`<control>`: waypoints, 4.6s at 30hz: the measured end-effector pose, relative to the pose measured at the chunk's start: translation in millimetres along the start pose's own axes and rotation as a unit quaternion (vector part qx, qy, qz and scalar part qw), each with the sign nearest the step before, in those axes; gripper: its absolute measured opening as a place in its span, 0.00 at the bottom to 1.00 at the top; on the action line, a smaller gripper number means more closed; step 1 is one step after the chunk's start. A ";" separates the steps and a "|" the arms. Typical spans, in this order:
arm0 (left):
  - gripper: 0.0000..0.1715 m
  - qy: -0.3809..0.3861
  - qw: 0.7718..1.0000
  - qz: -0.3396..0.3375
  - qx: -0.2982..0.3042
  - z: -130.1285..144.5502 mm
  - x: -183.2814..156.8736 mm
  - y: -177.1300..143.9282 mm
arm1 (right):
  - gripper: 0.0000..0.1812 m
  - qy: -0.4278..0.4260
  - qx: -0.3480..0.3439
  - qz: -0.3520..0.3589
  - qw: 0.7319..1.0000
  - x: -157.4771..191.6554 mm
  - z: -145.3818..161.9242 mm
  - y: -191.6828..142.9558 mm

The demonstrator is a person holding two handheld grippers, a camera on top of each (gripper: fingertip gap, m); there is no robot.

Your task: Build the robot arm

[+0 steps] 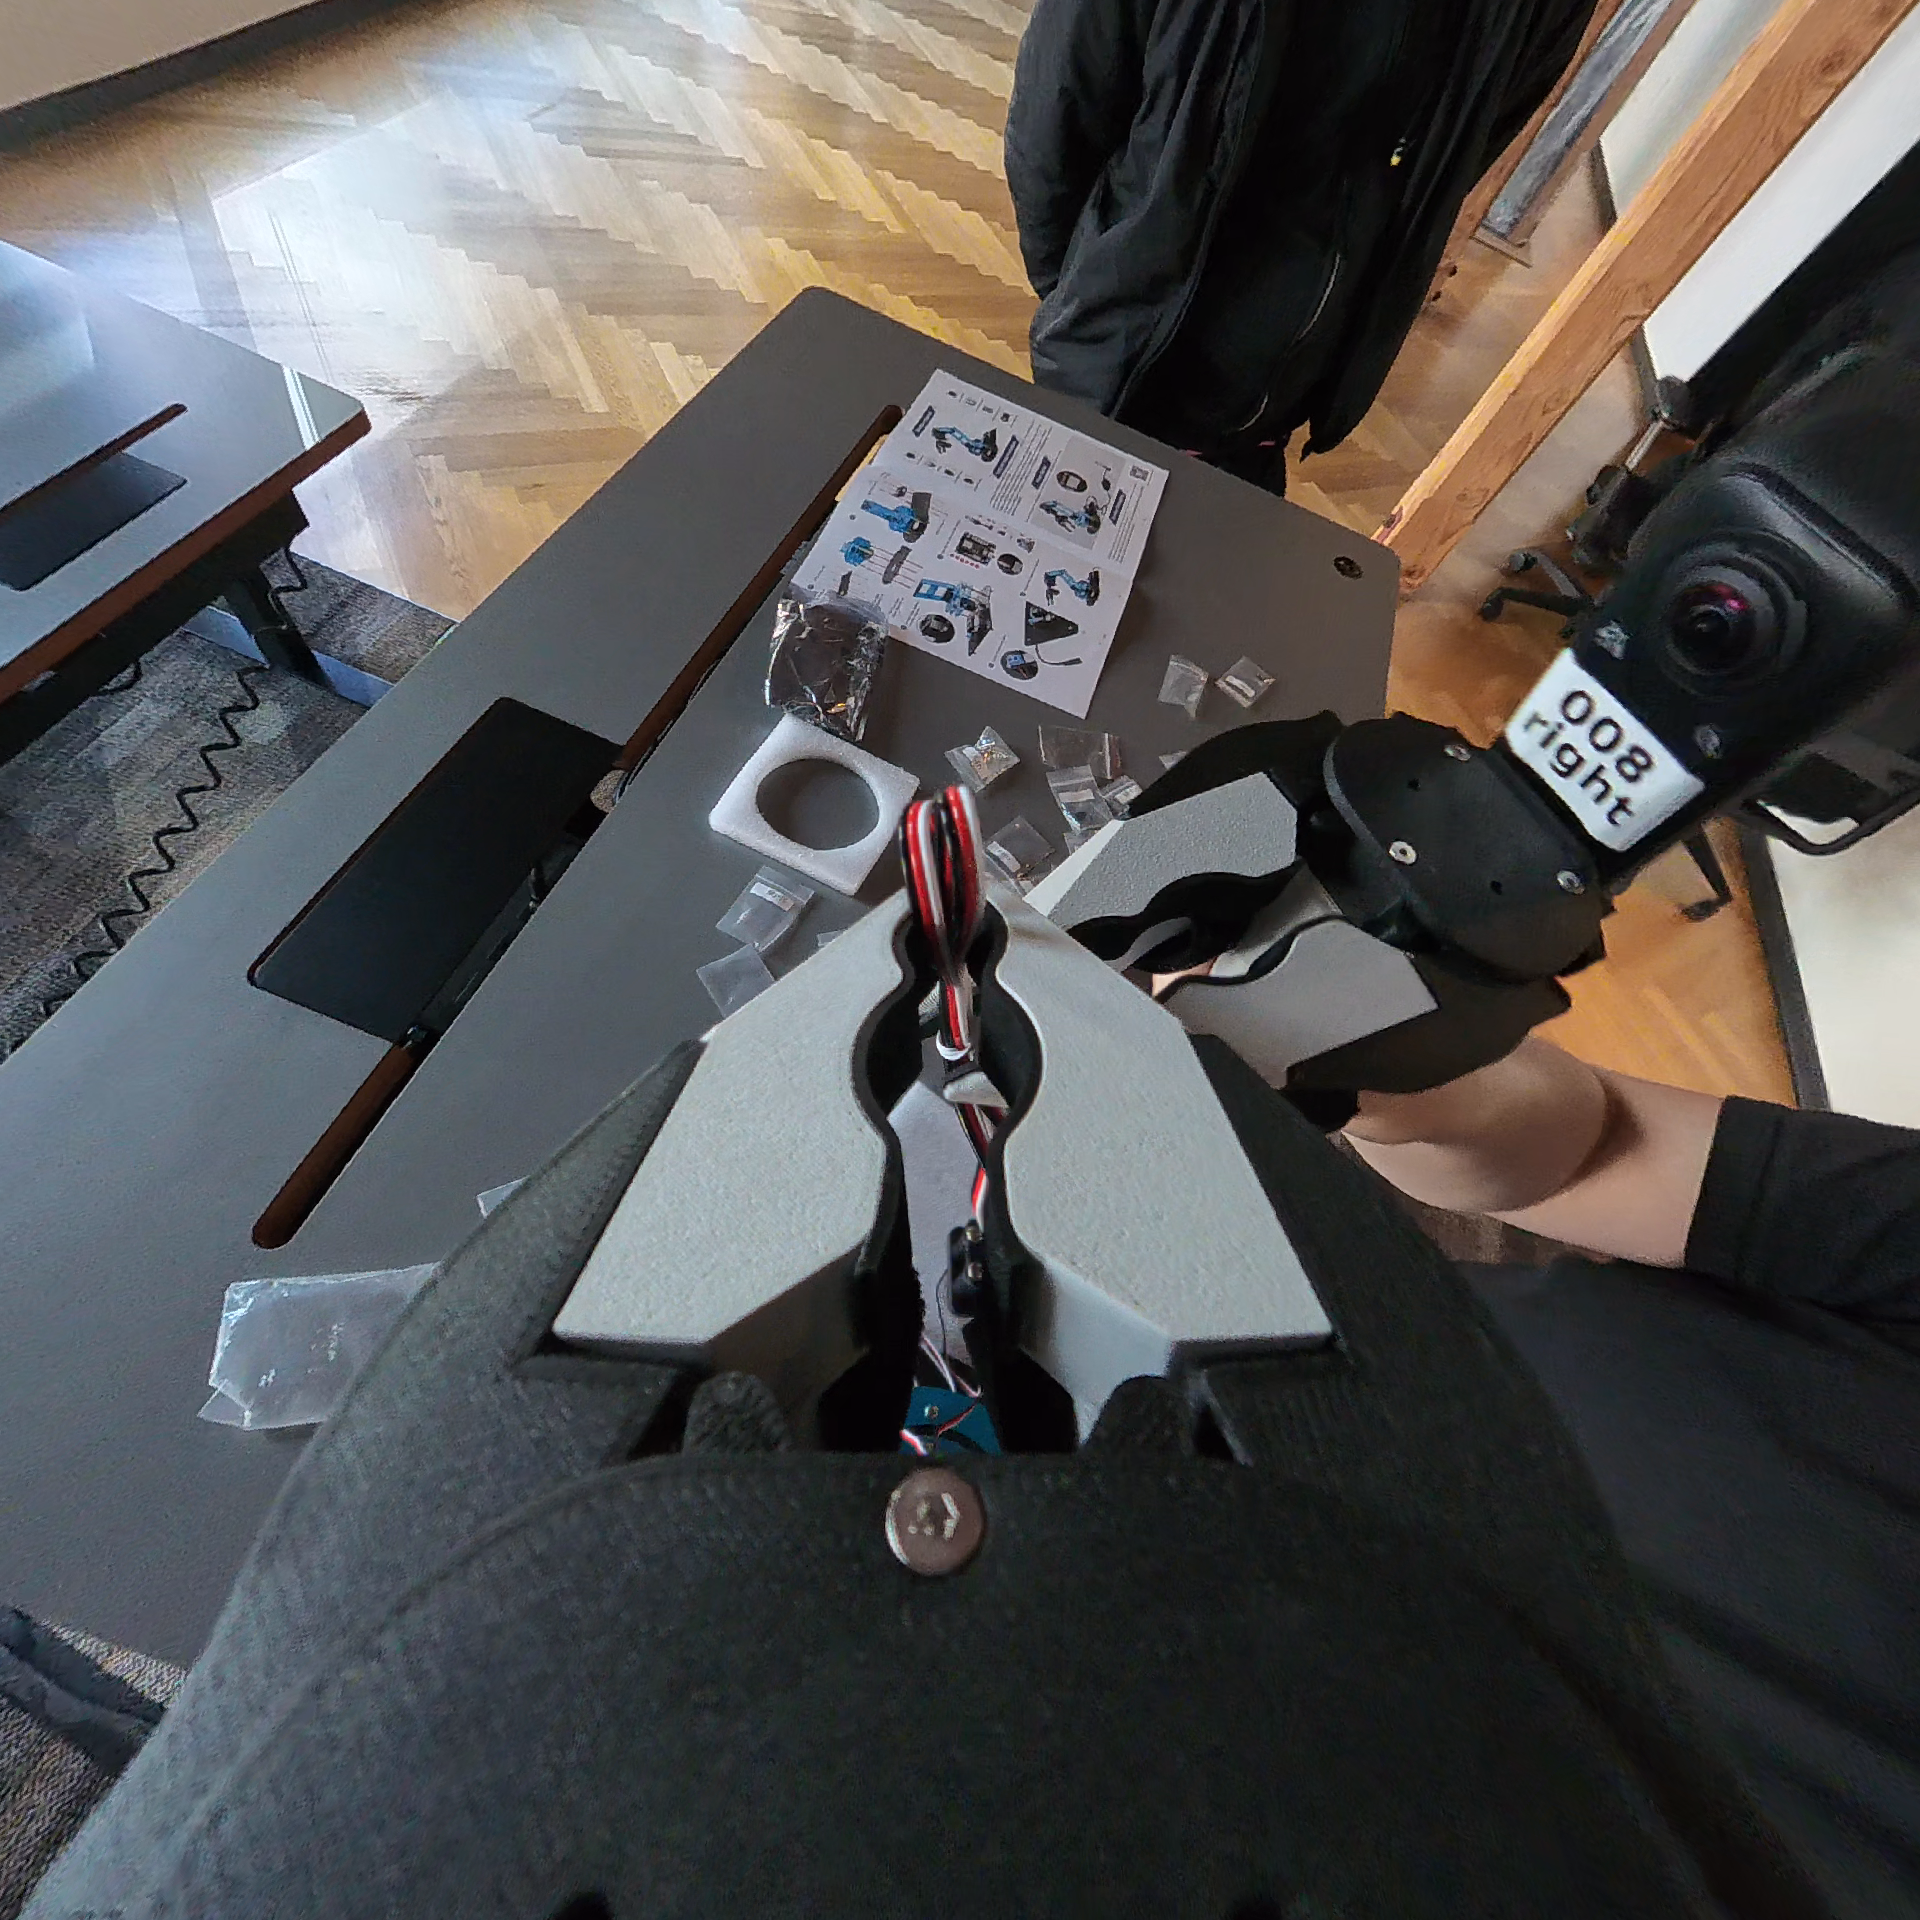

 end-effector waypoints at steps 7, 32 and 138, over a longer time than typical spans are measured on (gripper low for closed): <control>0.01 0.013 1.000 0.019 0.015 -1.6 -10.2 2.7 | 0.05 0.087 0.014 -0.118 0.989 -12.2 -1.0 -6.7; 0.01 -0.012 1.000 0.011 0.001 -2.0 -8.4 3.4 | 0.07 0.067 -0.014 -0.071 0.995 -16.6 3.9 -18.3; 0.01 0.038 0.999 0.005 0.029 -2.2 -16.3 5.6 | 0.05 0.189 0.054 -0.231 0.953 -6.5 5.3 6.1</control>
Point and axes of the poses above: each gripper's, where its closed fingertips meet, y out along the fingers, z out of its underside, x = y × z across the jaws, the point moved 7 cm from there along -y, back along the fingers, and after that the axes turned 15 degrees about z, right-handed, at the moved point
